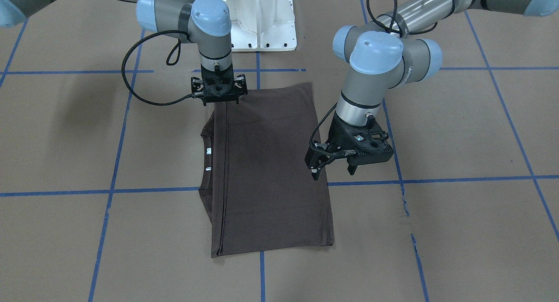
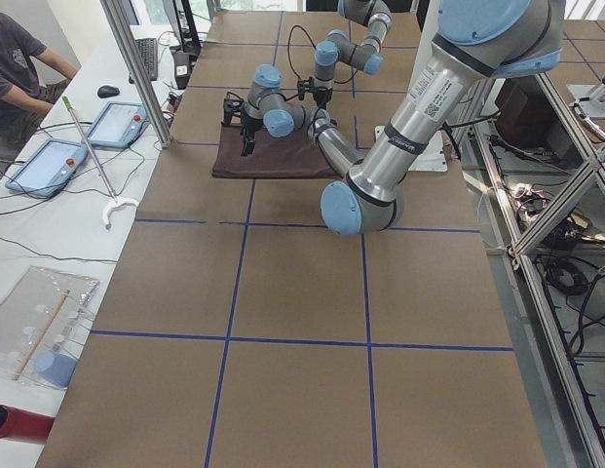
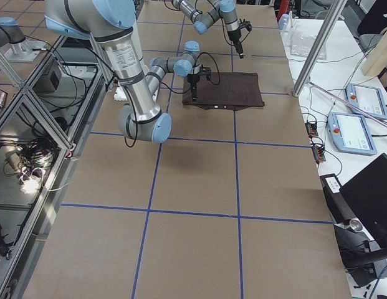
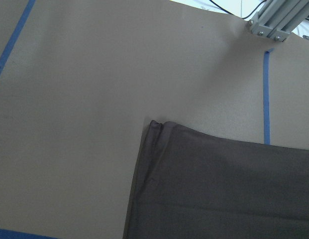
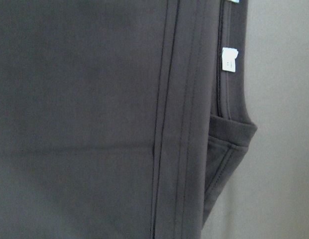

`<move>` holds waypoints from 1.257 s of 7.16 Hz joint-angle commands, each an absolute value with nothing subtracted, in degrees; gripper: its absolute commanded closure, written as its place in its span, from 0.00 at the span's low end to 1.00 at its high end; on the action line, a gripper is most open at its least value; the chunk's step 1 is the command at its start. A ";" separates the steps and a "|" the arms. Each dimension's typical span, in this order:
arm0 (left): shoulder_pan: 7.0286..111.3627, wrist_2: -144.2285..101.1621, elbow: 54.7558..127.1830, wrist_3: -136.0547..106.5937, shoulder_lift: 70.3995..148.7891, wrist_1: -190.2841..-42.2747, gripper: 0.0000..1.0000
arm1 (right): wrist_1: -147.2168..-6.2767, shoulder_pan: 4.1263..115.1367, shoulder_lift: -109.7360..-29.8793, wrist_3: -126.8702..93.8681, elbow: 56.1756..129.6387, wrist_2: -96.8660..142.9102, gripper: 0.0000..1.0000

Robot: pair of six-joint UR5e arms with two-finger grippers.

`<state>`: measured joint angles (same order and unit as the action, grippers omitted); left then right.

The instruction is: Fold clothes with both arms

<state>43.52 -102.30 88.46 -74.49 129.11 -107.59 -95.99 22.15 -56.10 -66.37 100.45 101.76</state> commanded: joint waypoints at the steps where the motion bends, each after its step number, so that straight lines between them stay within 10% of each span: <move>1: 43.51 -102.30 88.51 -74.53 129.11 -107.58 0.00 | -97.63 21.45 -56.16 -64.52 99.06 101.86 0.00; 9: 43.33 -102.39 88.59 -75.06 129.20 -107.75 0.00 | -103.87 21.53 -58.00 -61.97 102.11 101.87 0.00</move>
<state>43.38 -102.39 88.56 -74.93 129.14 -107.79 -101.95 21.40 -57.70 -62.68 100.48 101.87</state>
